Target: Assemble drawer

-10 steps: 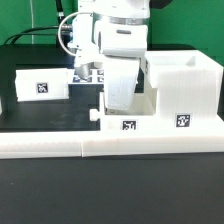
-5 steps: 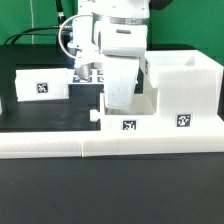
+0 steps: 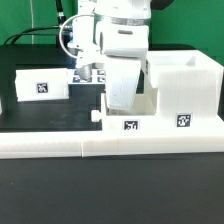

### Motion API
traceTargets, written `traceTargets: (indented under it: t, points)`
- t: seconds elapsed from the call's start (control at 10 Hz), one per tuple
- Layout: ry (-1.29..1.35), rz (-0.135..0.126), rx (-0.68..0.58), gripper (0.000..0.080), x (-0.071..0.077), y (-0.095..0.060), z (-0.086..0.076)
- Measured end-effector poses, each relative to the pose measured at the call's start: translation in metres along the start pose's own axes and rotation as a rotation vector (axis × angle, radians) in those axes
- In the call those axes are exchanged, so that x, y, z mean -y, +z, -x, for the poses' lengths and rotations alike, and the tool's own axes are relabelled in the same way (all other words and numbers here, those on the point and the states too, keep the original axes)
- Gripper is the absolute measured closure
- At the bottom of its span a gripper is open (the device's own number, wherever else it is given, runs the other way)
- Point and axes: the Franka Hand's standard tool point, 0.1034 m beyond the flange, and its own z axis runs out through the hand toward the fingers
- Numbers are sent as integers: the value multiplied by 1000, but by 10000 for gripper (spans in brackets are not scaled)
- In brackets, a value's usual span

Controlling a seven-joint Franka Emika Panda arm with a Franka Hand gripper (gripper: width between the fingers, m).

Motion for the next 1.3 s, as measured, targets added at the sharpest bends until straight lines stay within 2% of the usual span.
traceTargets:
  t: [1.3]
  points:
    - [-44,2,15,757,-1,0,-2]
